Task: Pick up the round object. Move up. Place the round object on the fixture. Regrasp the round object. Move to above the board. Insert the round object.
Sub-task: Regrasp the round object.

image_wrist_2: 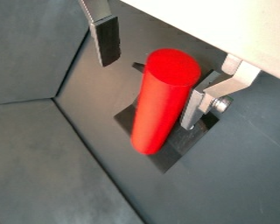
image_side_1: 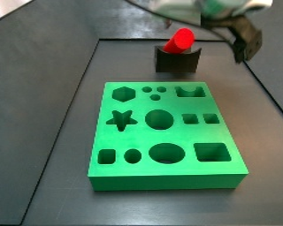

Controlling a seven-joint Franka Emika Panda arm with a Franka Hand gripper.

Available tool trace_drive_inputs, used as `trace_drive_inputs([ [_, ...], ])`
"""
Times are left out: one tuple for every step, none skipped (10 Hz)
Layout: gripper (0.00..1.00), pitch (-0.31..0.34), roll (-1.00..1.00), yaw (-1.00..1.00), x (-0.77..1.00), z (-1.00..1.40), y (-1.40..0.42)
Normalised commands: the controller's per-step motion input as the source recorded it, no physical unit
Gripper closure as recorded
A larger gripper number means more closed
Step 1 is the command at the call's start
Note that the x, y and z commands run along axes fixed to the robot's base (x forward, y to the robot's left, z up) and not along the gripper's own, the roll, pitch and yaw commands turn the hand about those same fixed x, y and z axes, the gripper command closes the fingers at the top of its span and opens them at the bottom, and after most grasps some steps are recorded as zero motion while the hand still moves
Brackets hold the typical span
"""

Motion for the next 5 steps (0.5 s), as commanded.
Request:
trace_drive_inputs([
  [0.00, -0.088, 0.07, -0.06, 0.08, -0.83, 0.02],
  [0.00, -0.067, 0.07, -0.06, 0.07, -0.66, 0.01],
  [0.00, -0.034, 0.07, -0.07, 0.06, -0.43, 0.00],
  [0.00, -0.005, 0.06, -0.05, 0.06, -0.21, 0.00],
  [1.00, 0.000, 0.00, 0.00, 0.00, 0.00, 0.00],
])
